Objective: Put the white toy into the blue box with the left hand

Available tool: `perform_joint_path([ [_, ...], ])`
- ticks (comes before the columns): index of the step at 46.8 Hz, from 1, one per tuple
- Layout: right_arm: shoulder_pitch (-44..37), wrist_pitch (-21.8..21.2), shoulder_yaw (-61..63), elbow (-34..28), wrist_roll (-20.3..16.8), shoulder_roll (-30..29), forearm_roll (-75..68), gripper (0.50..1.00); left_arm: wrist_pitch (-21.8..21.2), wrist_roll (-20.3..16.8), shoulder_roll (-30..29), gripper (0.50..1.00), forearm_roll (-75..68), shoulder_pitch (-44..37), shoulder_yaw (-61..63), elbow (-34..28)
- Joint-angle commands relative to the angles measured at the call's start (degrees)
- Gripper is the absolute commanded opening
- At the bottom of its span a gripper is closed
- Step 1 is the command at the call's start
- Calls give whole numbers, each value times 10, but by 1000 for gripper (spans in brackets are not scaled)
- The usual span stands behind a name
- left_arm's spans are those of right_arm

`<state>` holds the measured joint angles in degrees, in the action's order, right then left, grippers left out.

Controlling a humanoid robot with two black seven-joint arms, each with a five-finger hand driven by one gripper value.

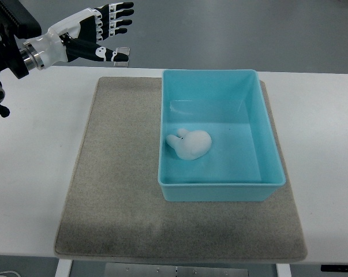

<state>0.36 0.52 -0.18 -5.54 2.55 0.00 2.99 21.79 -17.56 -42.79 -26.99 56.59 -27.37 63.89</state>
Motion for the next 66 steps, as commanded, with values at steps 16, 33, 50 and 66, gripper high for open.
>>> perform_joint_path([
  [16, 0, 0, 0, 0, 0, 0, 0, 936, 101, 104, -54, 996, 315, -102, -2, -14],
  [33, 0, 0, 0, 0, 0, 0, 0, 936, 130, 134, -48, 999, 409, -119, -2, -69],
  [50, 0, 0, 0, 0, 0, 0, 0, 936, 132, 134, -36, 999, 439, -126, -1, -75],
  [66, 0, 0, 0, 0, 0, 0, 0, 936, 132, 133, -36, 999, 439, -127, -2, -75],
])
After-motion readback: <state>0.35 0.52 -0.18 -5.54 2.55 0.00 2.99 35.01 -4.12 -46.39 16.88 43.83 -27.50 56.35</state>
